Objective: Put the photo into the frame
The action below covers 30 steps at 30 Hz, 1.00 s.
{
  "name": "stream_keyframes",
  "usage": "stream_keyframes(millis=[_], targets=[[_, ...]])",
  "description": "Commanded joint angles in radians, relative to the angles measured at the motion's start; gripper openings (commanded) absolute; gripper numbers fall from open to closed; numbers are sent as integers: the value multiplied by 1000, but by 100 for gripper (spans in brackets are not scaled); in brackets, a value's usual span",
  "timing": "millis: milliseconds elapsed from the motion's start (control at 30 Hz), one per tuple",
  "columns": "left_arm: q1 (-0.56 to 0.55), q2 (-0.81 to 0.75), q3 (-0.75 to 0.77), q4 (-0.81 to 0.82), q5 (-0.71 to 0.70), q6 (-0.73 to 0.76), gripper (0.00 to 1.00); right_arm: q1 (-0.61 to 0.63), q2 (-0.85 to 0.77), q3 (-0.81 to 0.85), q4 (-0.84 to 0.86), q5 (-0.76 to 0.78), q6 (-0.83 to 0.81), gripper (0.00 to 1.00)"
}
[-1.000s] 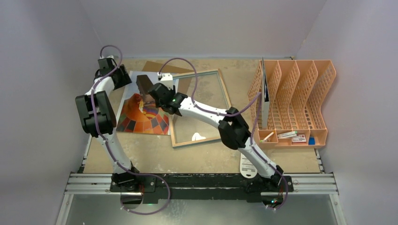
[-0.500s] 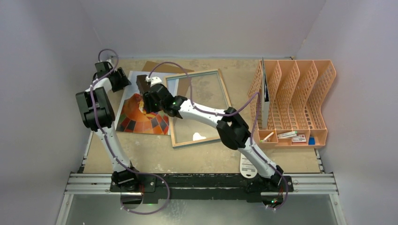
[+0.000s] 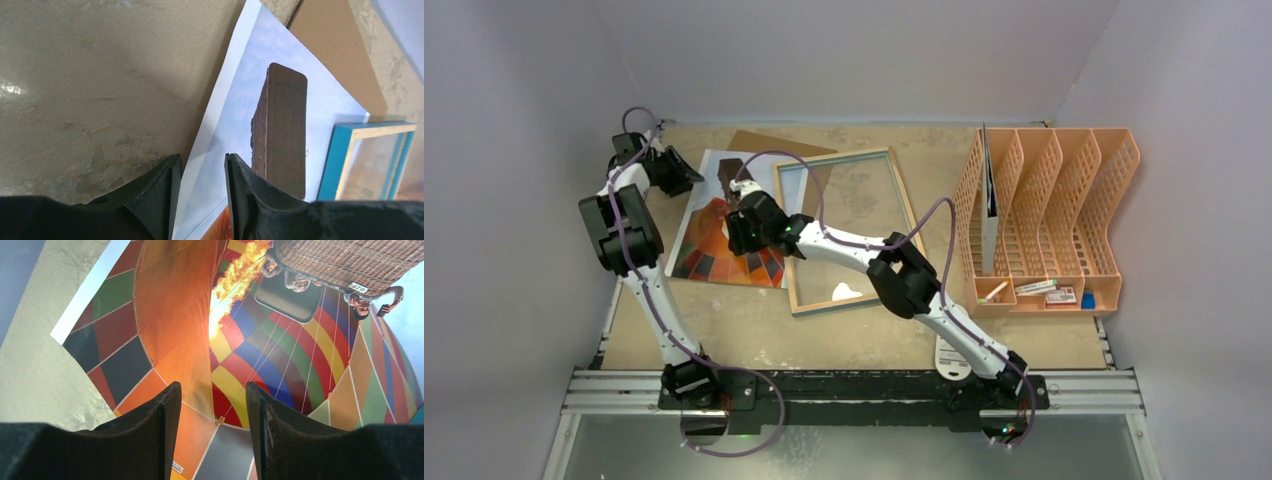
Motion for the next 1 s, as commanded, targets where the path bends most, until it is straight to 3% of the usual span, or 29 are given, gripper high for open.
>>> stream_keyframes(millis=[0,400,667,900,967], targets=[[11,-8,-46,20,143,-100,40,-3,33,8,-61,-16,-29,54],[19,-80,-184,280,312,-215,35,-3,38,-6,-61,1,-46,54],[42,-123,-262,425,255,-52,60,-4,33,-20,-56,-10,-44,54],[46,-47,-259,520,312,-23,61,-2,23,-38,-57,15,-51,53],[49,-5,-233,525,346,-33,56,-1,22,-43,-60,14,-50,53]])
